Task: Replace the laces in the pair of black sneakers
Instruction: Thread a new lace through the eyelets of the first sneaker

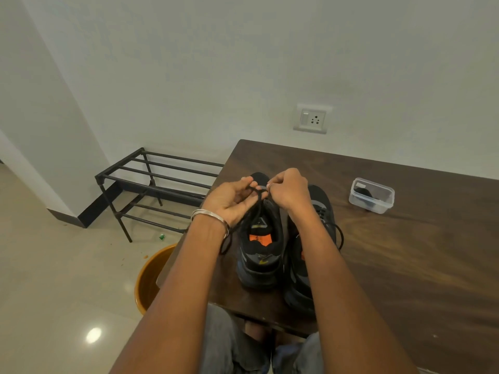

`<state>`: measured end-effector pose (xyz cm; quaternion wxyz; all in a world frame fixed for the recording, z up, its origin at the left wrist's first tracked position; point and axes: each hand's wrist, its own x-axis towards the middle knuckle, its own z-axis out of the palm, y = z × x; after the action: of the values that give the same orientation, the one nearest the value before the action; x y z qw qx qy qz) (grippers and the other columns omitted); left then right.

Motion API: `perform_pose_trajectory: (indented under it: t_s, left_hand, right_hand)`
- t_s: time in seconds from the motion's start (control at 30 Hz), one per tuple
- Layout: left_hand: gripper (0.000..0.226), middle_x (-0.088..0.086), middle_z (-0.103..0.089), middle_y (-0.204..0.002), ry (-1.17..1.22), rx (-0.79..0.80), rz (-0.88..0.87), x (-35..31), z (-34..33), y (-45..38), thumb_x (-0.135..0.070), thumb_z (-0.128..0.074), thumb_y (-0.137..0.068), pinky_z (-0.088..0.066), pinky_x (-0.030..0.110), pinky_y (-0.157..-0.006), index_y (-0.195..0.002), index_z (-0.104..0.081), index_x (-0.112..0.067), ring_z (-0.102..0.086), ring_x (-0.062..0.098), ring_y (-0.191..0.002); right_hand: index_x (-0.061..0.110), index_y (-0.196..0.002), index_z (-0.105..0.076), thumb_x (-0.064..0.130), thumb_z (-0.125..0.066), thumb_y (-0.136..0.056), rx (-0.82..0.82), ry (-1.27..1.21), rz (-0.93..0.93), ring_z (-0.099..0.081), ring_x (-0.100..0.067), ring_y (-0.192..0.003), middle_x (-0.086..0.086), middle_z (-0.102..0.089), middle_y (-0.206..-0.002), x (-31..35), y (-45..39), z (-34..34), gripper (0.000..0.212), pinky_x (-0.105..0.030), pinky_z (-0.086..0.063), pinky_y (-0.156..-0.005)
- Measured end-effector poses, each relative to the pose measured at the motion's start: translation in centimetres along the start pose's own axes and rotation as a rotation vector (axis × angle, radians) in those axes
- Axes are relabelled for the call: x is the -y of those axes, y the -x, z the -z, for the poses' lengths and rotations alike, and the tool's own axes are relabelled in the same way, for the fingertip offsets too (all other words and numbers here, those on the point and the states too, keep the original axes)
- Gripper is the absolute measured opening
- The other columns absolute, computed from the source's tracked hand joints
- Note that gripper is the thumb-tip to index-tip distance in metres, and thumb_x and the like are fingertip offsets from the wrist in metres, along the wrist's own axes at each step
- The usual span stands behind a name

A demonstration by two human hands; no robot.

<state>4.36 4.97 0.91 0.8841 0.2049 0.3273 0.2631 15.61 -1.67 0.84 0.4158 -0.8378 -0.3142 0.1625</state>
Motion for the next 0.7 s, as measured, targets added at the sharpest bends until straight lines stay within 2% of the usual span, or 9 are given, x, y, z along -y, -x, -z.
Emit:
perform_pose_trajectory:
  t_s: [0.07, 0.17, 0.23, 0.27, 0.37, 0.47, 0.57, 0.63, 0.7]
  left_hand:
    - [0.018, 0.016, -0.063, -0.094, -0.128, -0.008, -0.050, -0.1, 0.1, 0.1, 0.001, -0.043, -0.098, -0.054, 0.043, -0.078, -0.106, -0.059, 0.004, -0.064, 0.024, -0.087]
    - [0.029, 0.011, -0.070, -0.092, -0.604, -0.085, -0.250, 0.0, 0.4, -0.1, 0.003, -0.040, -0.096, -0.056, 0.027, -0.069, -0.107, -0.066, -0.003, -0.066, 0.017, -0.081]
    - [0.028, 0.010, -0.072, -0.094, -0.821, -0.145, -0.345, 0.1, 0.8, -0.5, 0.002, -0.049, -0.092, -0.055, 0.030, -0.075, -0.103, -0.072, -0.010, -0.065, 0.018, -0.085]
    - [0.028, 0.010, -0.072, -0.095, -0.850, -0.163, -0.361, 0.1, 1.0, -0.7, 0.004, -0.051, -0.090, -0.054, 0.031, -0.076, -0.101, -0.073, -0.012, -0.065, 0.019, -0.086]
    - [0.031, 0.012, -0.071, -0.093, -0.742, -0.164, -0.339, -0.1, 1.3, -0.8, 0.009, -0.046, -0.091, -0.053, 0.027, -0.067, -0.102, -0.070, -0.007, -0.063, 0.018, -0.077]
    - [0.033, 0.007, -0.072, -0.096, -0.599, -0.141, -0.303, -0.3, 1.4, -0.6, 0.009, -0.041, -0.092, -0.052, 0.027, -0.069, -0.107, -0.066, -0.007, -0.065, 0.014, -0.075]
    - [0.035, 0.010, -0.070, -0.102, -0.394, -0.118, -0.240, -0.7, 1.6, -0.9, 0.010, -0.038, -0.094, -0.053, 0.028, -0.071, -0.119, -0.059, -0.002, -0.066, 0.018, -0.087]
    - [0.035, 0.017, -0.066, -0.106, -0.243, -0.064, -0.179, -0.7, 1.5, -0.8, 0.010, -0.035, -0.096, -0.054, 0.028, -0.069, -0.124, -0.053, 0.002, -0.067, 0.022, -0.089]
    - [0.035, 0.024, -0.062, -0.110, -0.120, -0.013, -0.141, -0.7, 1.1, -0.6, 0.009, -0.034, -0.098, -0.055, 0.032, -0.069, -0.129, -0.048, 0.007, -0.066, 0.027, -0.091]
  right_hand:
    - [0.006, -0.094, -0.074, 0.010, -0.061, -0.093, 0.002, -0.109, 0.013, -0.064, -0.019, -0.102, -0.008, -0.070, -0.104, 0.2, 0.2, 0.2, 0.014, -0.030, -0.051, -0.086]
    - [0.011, -0.094, -0.076, 0.021, -0.069, -0.091, 0.128, -0.208, 0.049, -0.065, -0.017, -0.100, -0.005, -0.072, -0.101, 0.6, 0.6, 0.3, 0.013, -0.033, -0.053, -0.088]
    - [0.012, -0.097, -0.076, 0.027, -0.074, -0.087, 0.257, -0.159, 0.041, -0.064, -0.016, -0.100, -0.005, -0.071, -0.102, 0.7, 0.9, 0.2, 0.018, -0.032, -0.050, -0.085]
    - [0.011, -0.098, -0.075, 0.027, -0.076, -0.085, 0.298, -0.147, 0.030, -0.064, -0.016, -0.099, -0.006, -0.071, -0.102, 0.7, 1.0, 0.0, 0.021, -0.031, -0.050, -0.085]
    - [0.009, -0.098, -0.075, 0.017, -0.081, -0.080, 0.317, -0.151, 0.015, -0.067, -0.019, -0.095, -0.008, -0.072, -0.097, 0.6, 1.0, -0.2, 0.021, -0.032, -0.054, -0.086]
    - [0.004, -0.086, -0.077, 0.005, -0.076, -0.079, 0.328, -0.113, 0.005, -0.068, -0.019, -0.089, -0.007, -0.073, -0.085, 0.9, 1.2, 0.1, 0.007, -0.030, -0.056, -0.080]
    - [-0.007, -0.092, -0.073, -0.001, -0.069, -0.084, 0.430, -0.173, -0.078, -0.061, -0.007, -0.059, -0.005, -0.064, -0.068, 1.2, 1.6, 1.1, 0.012, -0.015, -0.049, -0.049]
    - [-0.009, -0.095, -0.072, 0.001, -0.069, -0.086, 0.432, -0.198, -0.079, -0.056, -0.001, -0.047, -0.004, -0.061, -0.065, 0.9, 1.5, 1.7, 0.014, -0.011, -0.041, -0.040]
    - [-0.006, -0.094, -0.073, 0.004, -0.072, -0.085, 0.413, -0.161, -0.022, -0.063, -0.004, -0.065, -0.005, -0.066, -0.075, 0.7, 1.4, 1.7, 0.014, -0.012, -0.044, -0.050]
